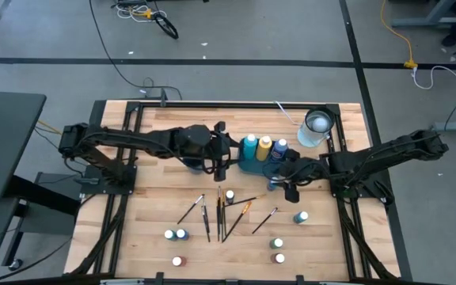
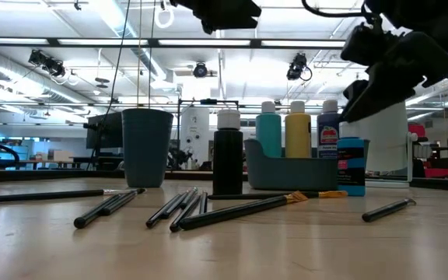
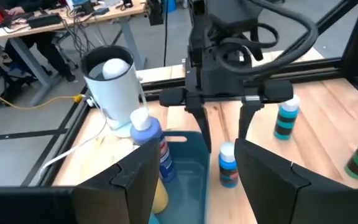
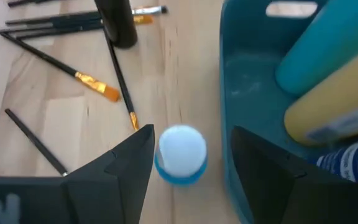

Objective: Pick & Place Paint Supplies
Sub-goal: Put the small blue paint bottle into the blue bin

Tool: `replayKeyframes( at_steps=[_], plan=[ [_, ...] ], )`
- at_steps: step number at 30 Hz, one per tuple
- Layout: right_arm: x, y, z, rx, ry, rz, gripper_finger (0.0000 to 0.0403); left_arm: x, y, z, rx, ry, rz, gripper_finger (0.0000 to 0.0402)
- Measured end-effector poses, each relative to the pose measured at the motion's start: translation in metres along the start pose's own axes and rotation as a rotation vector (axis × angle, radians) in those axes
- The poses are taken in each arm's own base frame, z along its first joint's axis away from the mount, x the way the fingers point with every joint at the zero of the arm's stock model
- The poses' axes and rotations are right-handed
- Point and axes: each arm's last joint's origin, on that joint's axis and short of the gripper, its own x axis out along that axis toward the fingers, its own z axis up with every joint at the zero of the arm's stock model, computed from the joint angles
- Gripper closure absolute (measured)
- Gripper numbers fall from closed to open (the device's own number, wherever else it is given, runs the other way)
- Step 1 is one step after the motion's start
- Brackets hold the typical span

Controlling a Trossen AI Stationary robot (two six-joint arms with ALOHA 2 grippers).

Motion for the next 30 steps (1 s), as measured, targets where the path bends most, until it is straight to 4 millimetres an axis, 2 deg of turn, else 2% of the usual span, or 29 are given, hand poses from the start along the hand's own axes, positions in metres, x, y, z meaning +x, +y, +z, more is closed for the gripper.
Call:
replayKeyframes(
  at_steps=[10, 18, 22, 29, 30],
  plan=[
    [0.001, 0.0, -0.002, 0.006, 0.019, -0.003, 0.0188, 0.0, 0.0, -0.001, -0.014, 0.005, 0.0, 0.0184],
    [0.013, 0.001, -0.006, -0.031, 0.074, -0.01, 0.0193, 0.0, 0.0, -0.001, -0.025, 0.006, 0.0, 0.0184],
    [0.014, 0.002, -0.005, -0.062, 0.061, -0.006, 0.0219, 0.0, 0.0, -0.001, -0.026, 0.006, 0.0, 0.0184],
    [0.014, 0.002, -0.004, -0.104, 0.058, 0.011, 0.0294, 0.0, 0.0, -0.001, -0.026, 0.006, 0.0, 0.0184],
    [0.013, 0.002, -0.004, -0.113, 0.053, 0.017, 0.0295, 0.0, 0.0, -0.001, -0.026, 0.006, 0.0, 0.0184]
  ],
)
